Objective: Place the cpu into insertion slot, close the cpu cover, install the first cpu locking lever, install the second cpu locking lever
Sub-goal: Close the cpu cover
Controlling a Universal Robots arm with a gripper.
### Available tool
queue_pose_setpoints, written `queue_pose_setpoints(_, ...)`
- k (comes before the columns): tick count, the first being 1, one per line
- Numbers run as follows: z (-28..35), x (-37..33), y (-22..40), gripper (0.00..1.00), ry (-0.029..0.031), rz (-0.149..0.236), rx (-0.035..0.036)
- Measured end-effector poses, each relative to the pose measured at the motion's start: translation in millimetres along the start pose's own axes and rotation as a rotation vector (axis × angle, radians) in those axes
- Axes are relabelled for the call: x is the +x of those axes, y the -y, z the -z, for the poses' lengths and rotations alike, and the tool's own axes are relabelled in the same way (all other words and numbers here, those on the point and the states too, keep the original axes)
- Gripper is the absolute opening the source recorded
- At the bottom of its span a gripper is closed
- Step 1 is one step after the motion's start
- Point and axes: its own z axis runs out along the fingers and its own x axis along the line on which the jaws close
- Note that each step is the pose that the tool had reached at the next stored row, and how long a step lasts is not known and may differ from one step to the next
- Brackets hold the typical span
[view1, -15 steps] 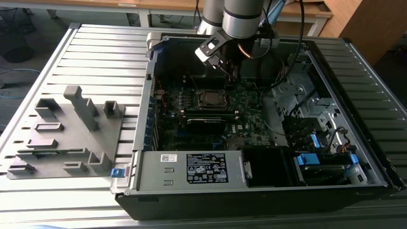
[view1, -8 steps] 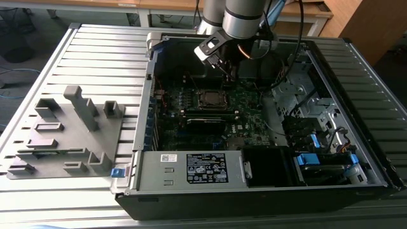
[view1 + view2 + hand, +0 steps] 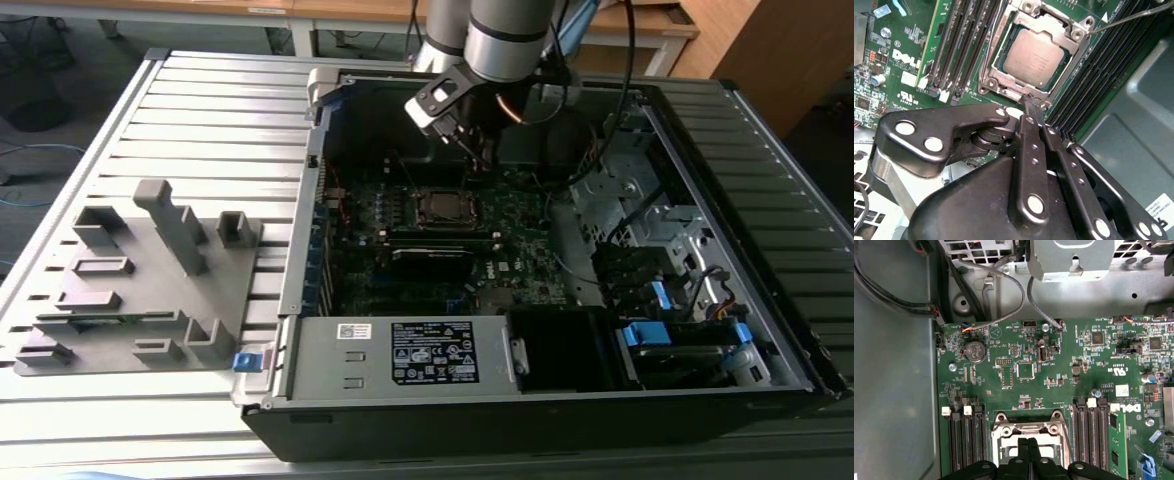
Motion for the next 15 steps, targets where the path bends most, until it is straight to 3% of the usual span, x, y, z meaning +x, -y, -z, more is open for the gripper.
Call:
queue_pose_setpoints(10,-5.6,-1.5,24.4,0.11,0.0003,0.0,-0.0104)
queue_pose_setpoints(15,-8.2,-3.8,25.7,0.11,0.0029,0.0,-0.011)
